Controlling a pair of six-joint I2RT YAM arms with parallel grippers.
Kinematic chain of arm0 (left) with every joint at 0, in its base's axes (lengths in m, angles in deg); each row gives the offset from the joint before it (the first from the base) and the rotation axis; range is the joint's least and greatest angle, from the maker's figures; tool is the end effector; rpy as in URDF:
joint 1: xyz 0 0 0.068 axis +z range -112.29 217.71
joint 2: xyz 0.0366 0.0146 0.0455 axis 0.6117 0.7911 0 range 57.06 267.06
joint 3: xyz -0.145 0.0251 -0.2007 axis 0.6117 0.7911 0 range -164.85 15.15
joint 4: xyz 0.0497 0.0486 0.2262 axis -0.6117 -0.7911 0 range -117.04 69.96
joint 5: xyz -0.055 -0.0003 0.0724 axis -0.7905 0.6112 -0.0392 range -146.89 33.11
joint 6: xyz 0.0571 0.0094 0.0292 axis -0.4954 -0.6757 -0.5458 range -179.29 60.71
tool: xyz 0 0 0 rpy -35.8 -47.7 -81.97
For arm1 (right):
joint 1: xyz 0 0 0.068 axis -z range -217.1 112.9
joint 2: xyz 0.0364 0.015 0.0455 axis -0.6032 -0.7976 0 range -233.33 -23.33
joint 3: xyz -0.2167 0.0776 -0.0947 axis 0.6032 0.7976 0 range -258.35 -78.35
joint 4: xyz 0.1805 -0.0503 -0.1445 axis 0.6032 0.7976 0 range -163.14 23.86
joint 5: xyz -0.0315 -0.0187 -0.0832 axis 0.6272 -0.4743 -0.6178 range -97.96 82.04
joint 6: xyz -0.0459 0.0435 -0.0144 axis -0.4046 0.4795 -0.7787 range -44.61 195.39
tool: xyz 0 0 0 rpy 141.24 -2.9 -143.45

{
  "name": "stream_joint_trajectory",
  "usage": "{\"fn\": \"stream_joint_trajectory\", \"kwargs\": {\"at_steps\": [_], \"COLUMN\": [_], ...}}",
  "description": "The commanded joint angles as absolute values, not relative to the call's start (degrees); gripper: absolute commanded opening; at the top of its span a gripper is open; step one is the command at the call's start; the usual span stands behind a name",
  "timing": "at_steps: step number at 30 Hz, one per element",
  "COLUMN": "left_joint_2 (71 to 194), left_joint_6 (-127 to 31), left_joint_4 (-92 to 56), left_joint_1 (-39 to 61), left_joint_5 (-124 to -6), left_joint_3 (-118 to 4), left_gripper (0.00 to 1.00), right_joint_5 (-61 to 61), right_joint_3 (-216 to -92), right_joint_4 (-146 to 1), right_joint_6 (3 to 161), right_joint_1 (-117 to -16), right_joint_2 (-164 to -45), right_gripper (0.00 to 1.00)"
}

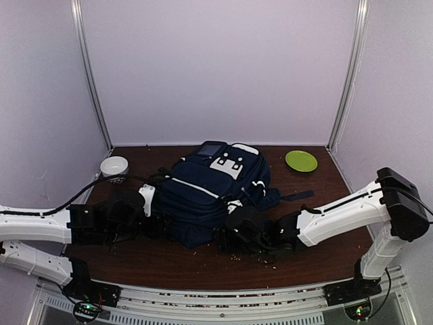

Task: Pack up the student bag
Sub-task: Reset both arms

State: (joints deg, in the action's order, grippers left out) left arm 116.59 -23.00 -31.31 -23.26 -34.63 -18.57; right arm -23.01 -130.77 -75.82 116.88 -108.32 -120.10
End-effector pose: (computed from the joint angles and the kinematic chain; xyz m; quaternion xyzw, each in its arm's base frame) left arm 0.1225 -0.1811 0.2056 0.1037 0.8765 -0.2139 0.4186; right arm 0.1213 0.3158 0.1596 -0.1801 0.8880 0.2716 0.3244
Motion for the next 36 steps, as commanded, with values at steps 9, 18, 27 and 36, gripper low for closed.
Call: {"fn": "stream_joint_trajectory", "kwargs": {"at_steps": [9, 18, 27, 36], "left_joint_2": [116.90, 115.92, 107.75, 104.46], "left_joint_6": [-22.61, -22.44, -20.84, -19.88], "left_joint_4": [-30.31, -31.46, -27.71, -27.71], "left_joint_1": [-23.47, -23.50, -23.02, -4.50], "left_joint_5": [-34.49, -33.80, -26.20, -42.63], "left_joint_3": [-18.21, -18.41, -16.44, -19.50], "left_gripper": [0.79, 0.79, 0.83, 0.91], "right_joint_5": [-28.91, -27.49, -48.65, -58.77], "right_joint_3": [-135.72, -128.52, -120.09, -117.78], "right_joint_4": [-68.06, -72.69, -65.19, -59.36], "right_joint_6": [120.00, 117.99, 112.13, 112.28], "right_joint_1": [-108.68, -108.74, -109.04, -101.90], "right_joint_2": [-124.94, -118.09, -96.43, -84.77], "right_gripper": [0.66, 0.63, 0.65, 0.87]}}
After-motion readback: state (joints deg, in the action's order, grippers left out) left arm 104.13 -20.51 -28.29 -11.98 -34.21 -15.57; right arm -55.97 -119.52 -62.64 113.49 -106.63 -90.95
